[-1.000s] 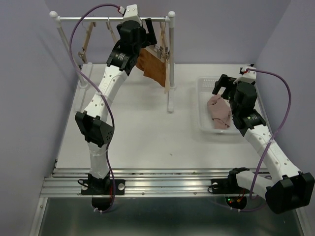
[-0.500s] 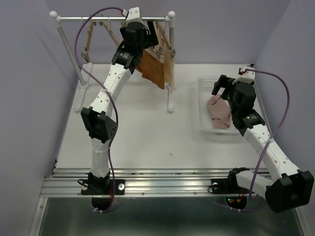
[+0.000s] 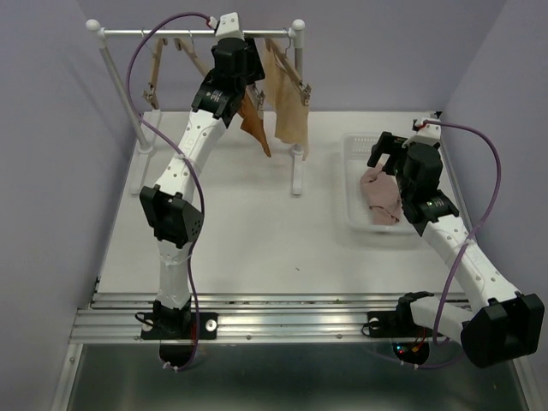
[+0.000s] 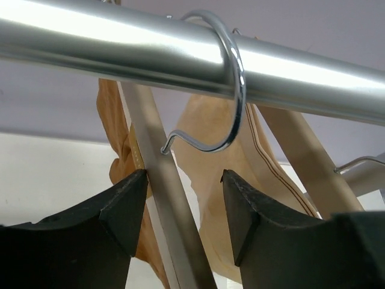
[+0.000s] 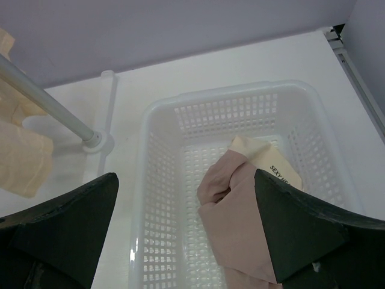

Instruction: Remove the underwear clipped to the hanger

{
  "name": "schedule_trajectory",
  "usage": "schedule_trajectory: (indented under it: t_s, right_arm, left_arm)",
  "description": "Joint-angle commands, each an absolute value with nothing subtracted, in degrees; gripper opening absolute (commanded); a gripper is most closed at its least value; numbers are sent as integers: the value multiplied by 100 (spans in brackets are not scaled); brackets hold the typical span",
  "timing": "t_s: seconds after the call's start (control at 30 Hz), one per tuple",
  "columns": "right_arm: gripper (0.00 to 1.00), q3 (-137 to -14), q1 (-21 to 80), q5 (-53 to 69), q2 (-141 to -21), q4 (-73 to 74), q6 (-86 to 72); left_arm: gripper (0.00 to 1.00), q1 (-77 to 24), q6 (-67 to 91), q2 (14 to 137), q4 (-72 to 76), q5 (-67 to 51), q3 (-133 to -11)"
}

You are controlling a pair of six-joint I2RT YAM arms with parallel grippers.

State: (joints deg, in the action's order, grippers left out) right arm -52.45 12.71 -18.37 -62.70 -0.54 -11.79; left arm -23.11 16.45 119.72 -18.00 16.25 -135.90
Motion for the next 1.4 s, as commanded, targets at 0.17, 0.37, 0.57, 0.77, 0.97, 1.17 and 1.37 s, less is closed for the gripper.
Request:
schedule_trajectory:
  t_s: [0.17, 0.37, 0.57, 0.77, 0.97, 1.17, 1.37]
  right_arm:
    - [100, -5265, 1230, -1977, -6240, -387, -1107]
    - [100, -5282, 1230, -1978, -6249, -396, -1107]
    - [100, -5265, 1230, -2057, -6214, -404, -1081]
    - [100, -5265, 1230, -2022, -6214, -413, -1090]
    - [100, -5265, 1230, -1925, -6170, -422, -1090]
    - [100, -5247, 1230, -1819, -6073, -413, -1116]
    - [100, -5282, 1230, -1784, -6021, -352, -1125]
  left_arm:
    - [48, -1951, 1758, 11672, -1600, 905, -13606]
    - [20, -1942, 1521, 11558, -1503, 817, -13483]
    - [0, -1942, 933, 11329, -1336, 887, -13263]
    - [0, -1951, 519, 11092, -1283, 905, -13166]
    - [0, -1951, 282, 10837, -1187, 949, -13043]
    - [0, -1969, 132, 10644, -1239, 914, -12850]
    - [0, -1995, 26, 10380, -1283, 879, -12428]
